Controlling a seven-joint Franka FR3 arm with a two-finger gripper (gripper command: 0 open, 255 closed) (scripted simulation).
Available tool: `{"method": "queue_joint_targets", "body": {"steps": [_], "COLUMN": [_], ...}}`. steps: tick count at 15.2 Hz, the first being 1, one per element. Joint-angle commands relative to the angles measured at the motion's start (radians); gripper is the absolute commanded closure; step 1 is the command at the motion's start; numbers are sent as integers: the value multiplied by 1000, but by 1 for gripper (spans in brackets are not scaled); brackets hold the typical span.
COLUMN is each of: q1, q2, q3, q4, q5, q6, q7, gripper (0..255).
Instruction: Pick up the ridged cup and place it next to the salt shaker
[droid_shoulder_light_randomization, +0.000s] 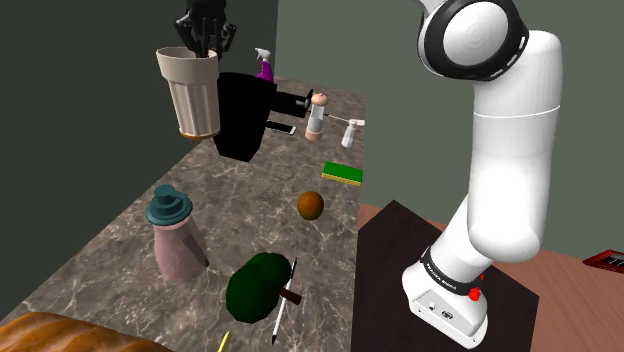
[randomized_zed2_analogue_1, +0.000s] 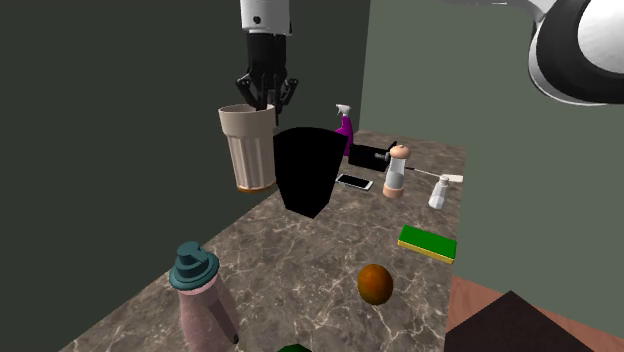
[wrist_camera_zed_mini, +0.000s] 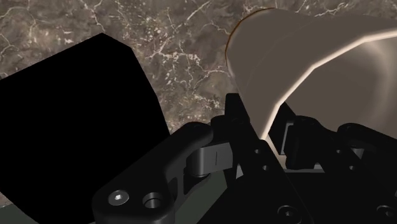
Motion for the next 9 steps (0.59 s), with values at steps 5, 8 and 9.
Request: {"method": "queue_joint_targets", "body": {"steps": [5,8,9], "q1": [38,16,-15], "q2": [87,64,22], "q3": [-5,-6,-6], "q4": [228,208,141], "q5": [-25,-18,-6], "q6": [-140,-144,-120], "q7": [4,-14,-33], "gripper": [255,255,255]}}
